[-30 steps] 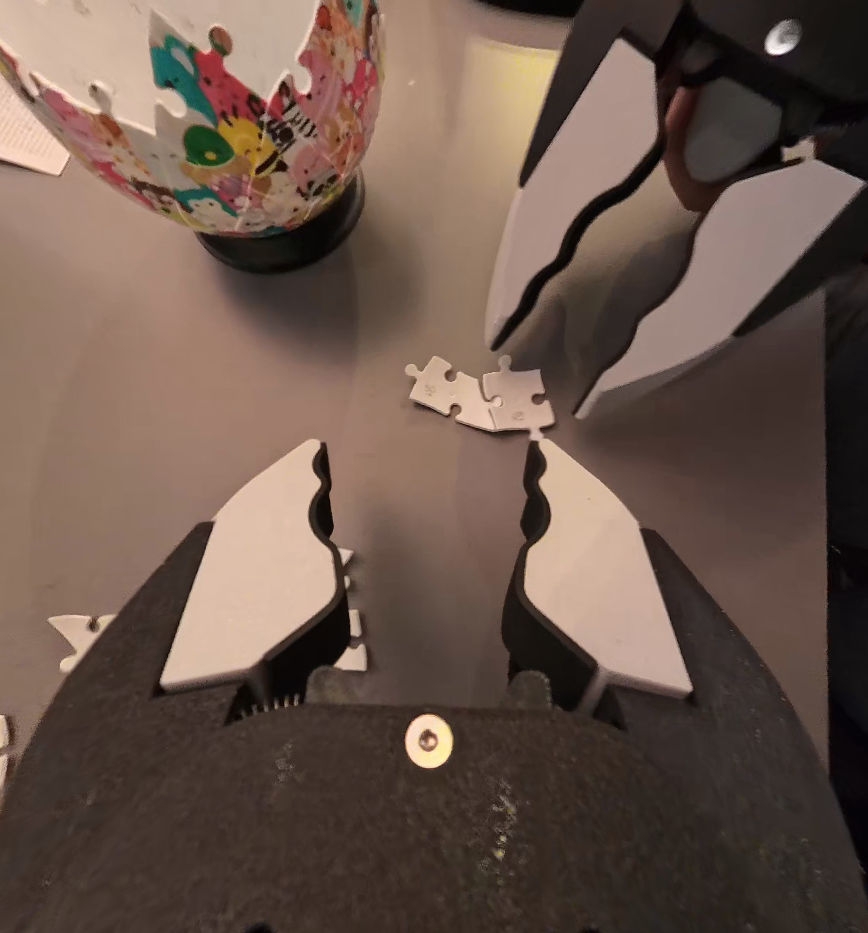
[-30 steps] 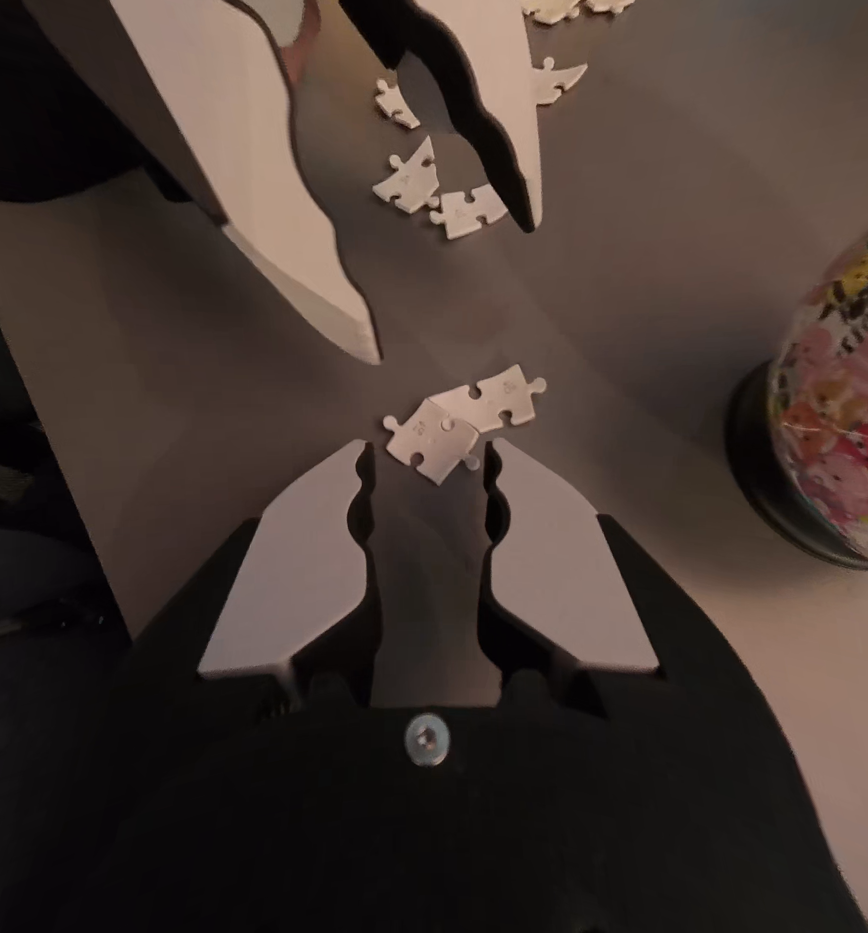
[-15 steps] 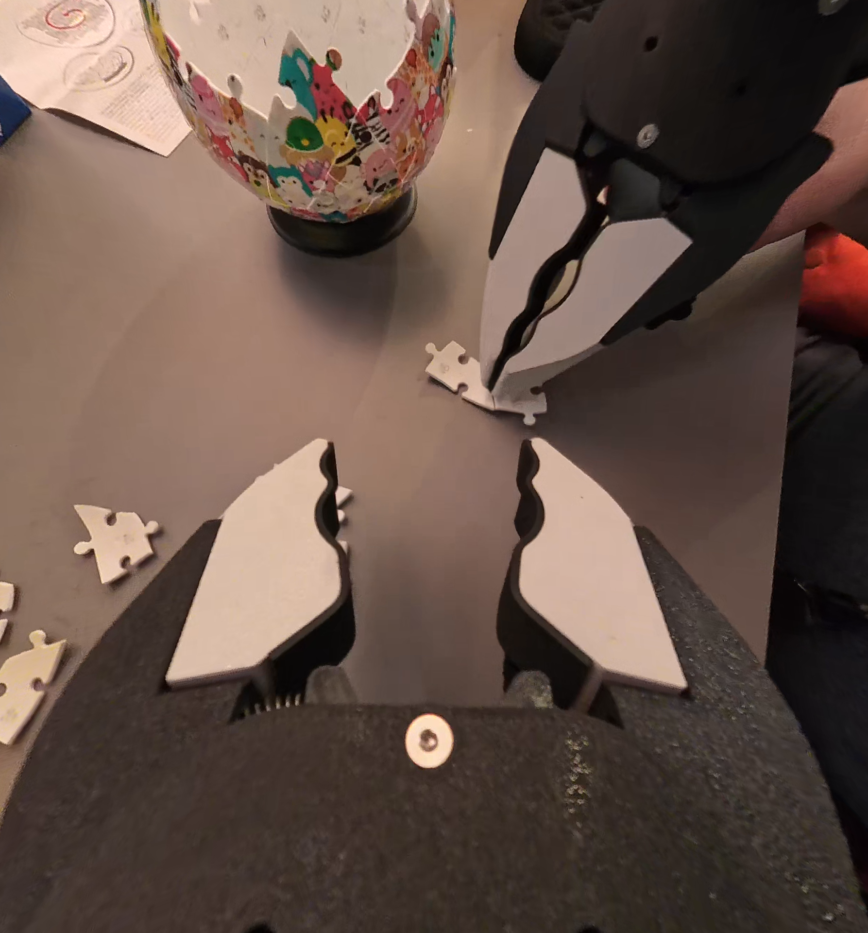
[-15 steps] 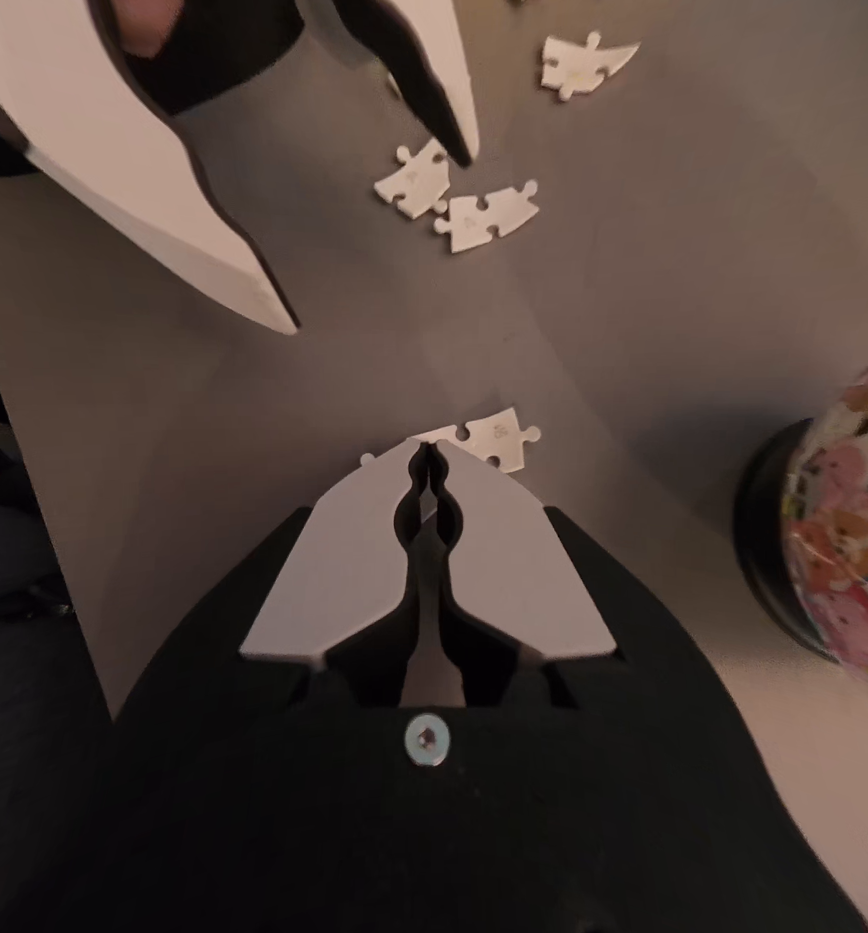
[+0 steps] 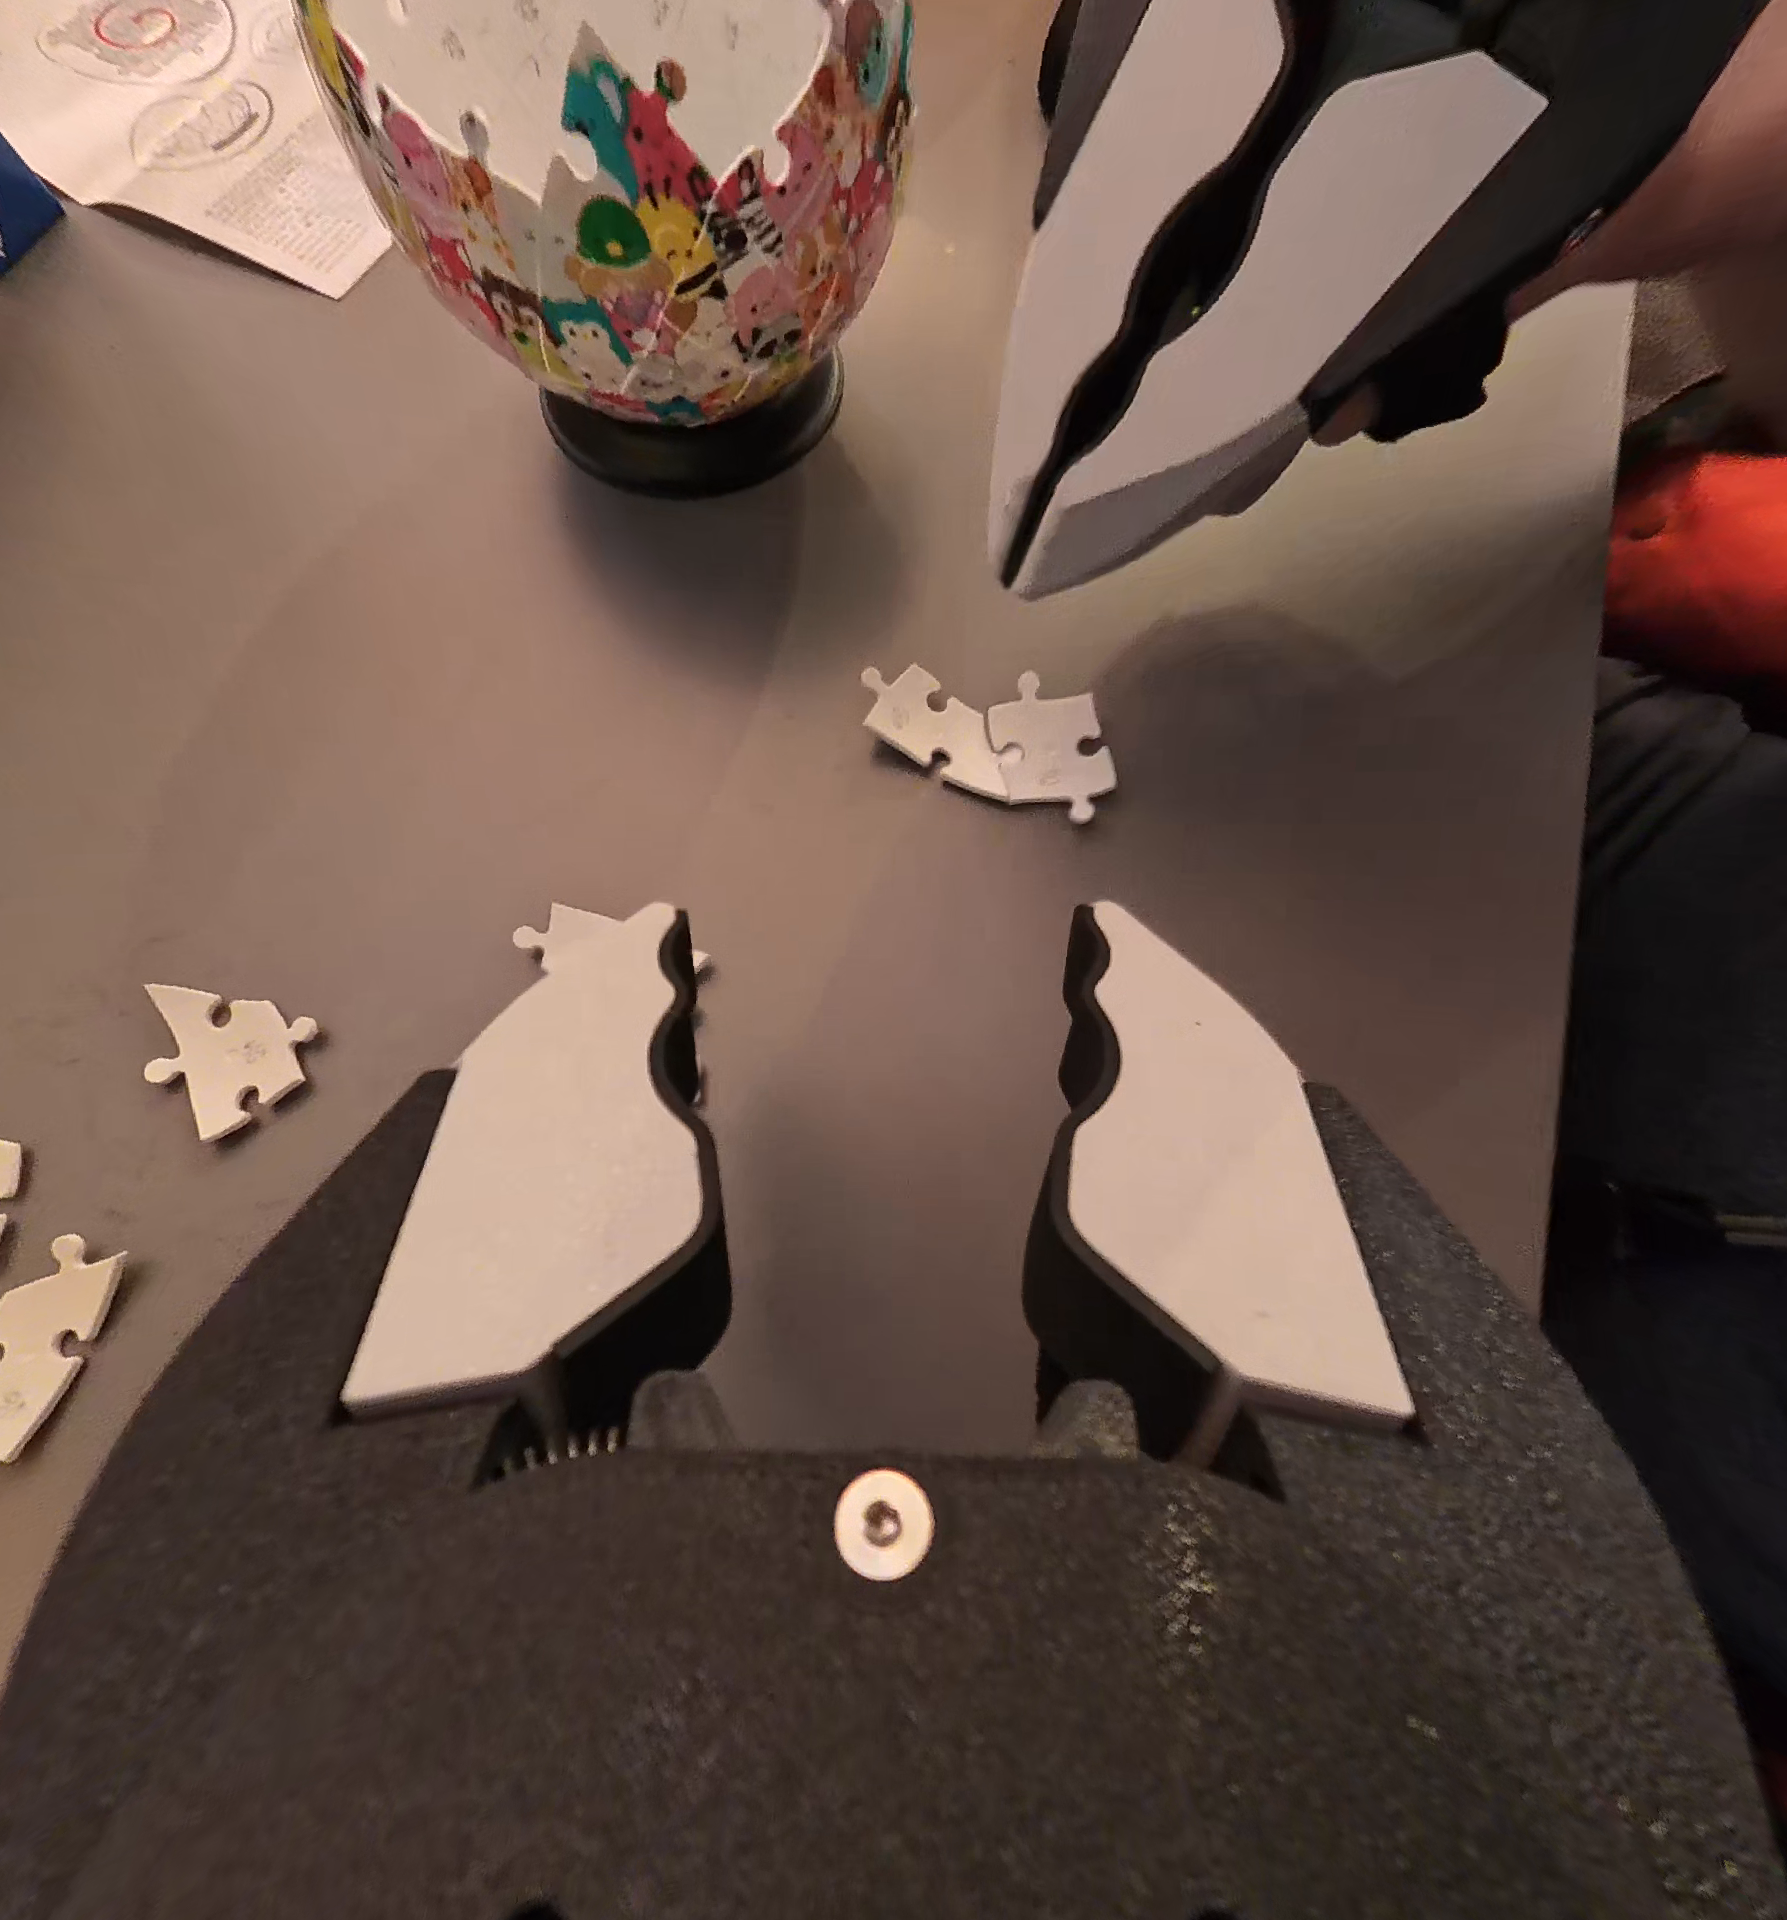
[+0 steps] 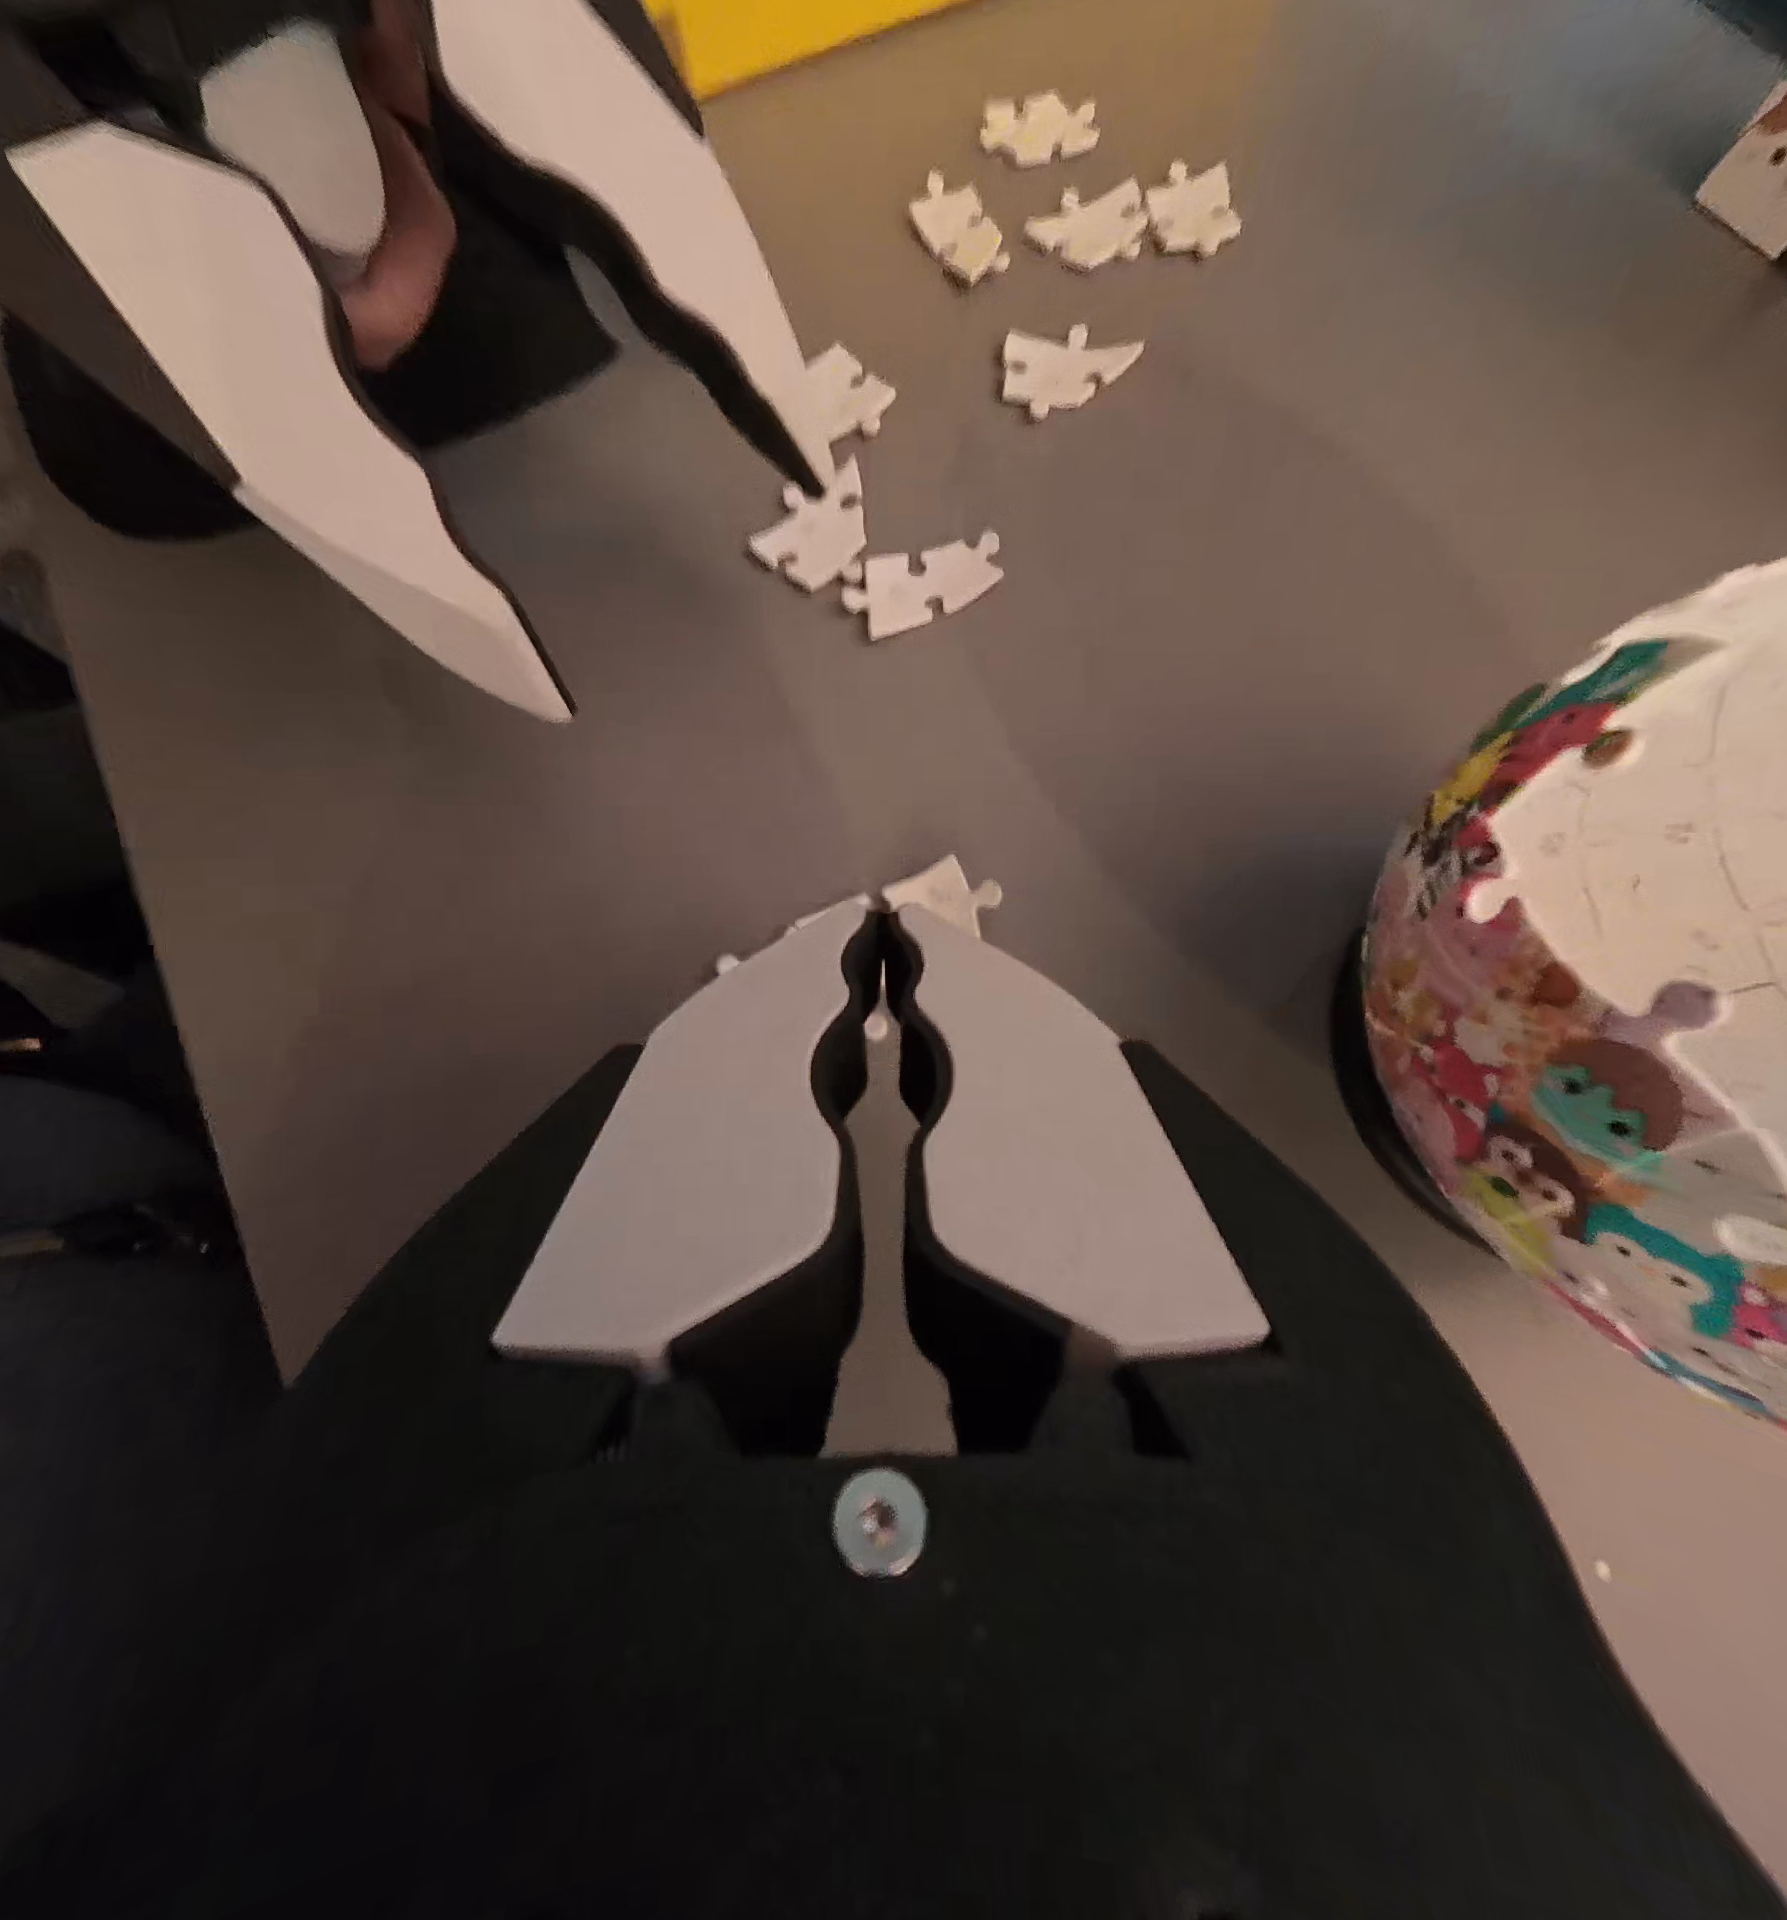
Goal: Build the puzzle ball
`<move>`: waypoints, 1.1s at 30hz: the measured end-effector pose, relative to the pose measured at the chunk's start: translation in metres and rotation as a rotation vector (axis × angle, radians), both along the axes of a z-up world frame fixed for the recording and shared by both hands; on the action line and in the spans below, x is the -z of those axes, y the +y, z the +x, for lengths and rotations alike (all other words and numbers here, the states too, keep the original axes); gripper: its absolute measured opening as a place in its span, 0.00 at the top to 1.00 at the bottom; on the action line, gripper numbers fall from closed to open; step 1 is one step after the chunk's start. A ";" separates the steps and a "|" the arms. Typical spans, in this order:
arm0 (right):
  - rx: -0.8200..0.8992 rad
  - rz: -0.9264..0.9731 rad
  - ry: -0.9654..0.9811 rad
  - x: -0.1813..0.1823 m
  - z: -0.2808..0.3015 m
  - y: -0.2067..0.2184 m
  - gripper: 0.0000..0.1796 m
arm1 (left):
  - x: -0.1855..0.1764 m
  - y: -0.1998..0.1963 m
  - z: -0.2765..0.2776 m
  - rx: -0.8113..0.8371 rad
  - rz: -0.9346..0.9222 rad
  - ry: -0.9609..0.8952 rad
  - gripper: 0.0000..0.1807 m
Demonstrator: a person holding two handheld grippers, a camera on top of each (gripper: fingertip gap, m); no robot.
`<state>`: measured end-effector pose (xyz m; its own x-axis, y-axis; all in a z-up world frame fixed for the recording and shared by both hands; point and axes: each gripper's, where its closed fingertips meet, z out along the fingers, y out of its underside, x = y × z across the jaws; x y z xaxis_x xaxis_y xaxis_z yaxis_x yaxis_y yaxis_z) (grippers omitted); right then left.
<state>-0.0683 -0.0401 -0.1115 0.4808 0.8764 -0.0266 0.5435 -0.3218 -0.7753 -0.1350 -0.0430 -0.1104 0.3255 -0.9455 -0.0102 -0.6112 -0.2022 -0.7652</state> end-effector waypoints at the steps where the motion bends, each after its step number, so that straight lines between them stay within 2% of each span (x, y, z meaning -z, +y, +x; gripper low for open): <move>1: -0.001 -0.010 -0.030 0.007 0.002 0.000 0.99 | 0.002 0.001 0.000 0.001 0.004 0.015 0.62; 8: -0.047 -0.027 -0.187 0.041 -0.006 -0.003 0.99 | 0.007 -0.002 0.007 0.017 0.004 0.040 0.62; 16: -0.062 0.036 -0.204 0.042 -0.007 -0.004 0.99 | 0.004 -0.004 0.004 0.003 0.003 0.041 0.62; 20: -0.045 0.068 0.106 -0.011 -0.008 -0.005 0.99 | 0.007 0.000 0.002 -0.009 0.006 0.059 0.62; 21: -0.055 0.046 0.120 -0.015 -0.007 -0.007 0.99 | 0.009 0.001 0.002 -0.012 0.004 0.067 0.61; 26: -0.115 0.025 -0.117 0.025 -0.011 -0.008 0.99 | 0.009 0.003 0.007 -0.005 0.008 0.079 0.62; 31: -0.150 -0.012 -0.178 0.042 -0.016 -0.010 0.99 | 0.008 0.002 0.010 -0.015 0.011 0.068 0.62; 33: -0.135 0.022 -0.162 0.036 -0.014 -0.007 0.99 | 0.007 0.003 0.010 -0.014 0.013 0.062 0.62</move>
<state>-0.0825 -0.0471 -0.1478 0.3551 0.9328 0.0609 0.6988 -0.2215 -0.6802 -0.1255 -0.0396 -0.1177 0.3367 -0.9407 -0.0427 -0.6547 -0.2012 -0.7286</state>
